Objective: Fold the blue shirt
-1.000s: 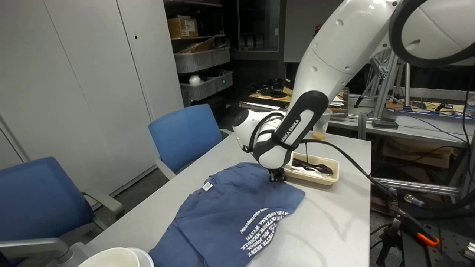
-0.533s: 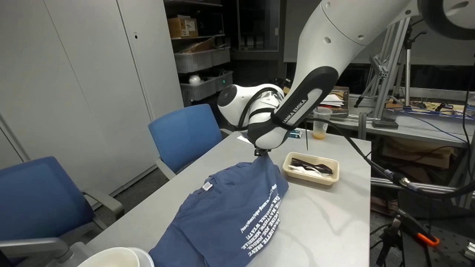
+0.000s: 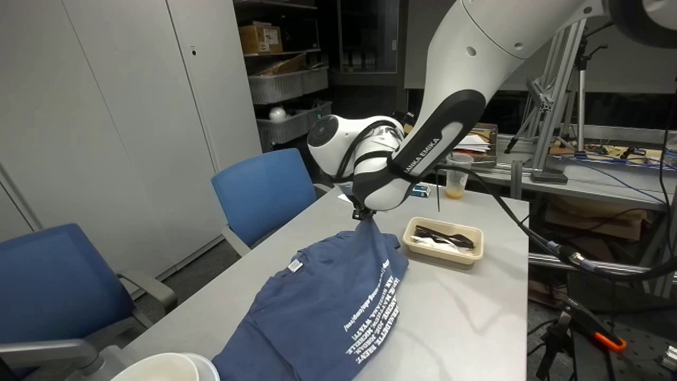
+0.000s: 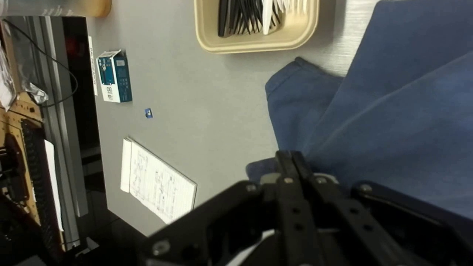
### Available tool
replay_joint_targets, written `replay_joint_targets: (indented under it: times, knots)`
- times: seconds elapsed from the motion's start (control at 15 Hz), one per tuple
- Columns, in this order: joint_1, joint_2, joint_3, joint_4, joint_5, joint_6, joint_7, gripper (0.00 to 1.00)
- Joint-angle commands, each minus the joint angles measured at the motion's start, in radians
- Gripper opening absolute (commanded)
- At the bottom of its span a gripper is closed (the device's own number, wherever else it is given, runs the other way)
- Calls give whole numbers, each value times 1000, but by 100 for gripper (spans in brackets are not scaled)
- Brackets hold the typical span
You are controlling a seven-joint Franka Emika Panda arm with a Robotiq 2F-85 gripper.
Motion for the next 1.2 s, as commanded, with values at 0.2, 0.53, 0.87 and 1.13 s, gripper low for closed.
replay_joint_targets:
  times: [0.2, 0.53, 0.87, 1.13]
  knots:
    - [21, 157, 34, 227, 42, 3, 123, 1]
    - [51, 282, 38, 411, 101, 4, 143, 1]
    - [66, 367, -23, 532, 112, 2, 187, 1]
    - [56, 368, -32, 543, 146, -26, 174, 36]
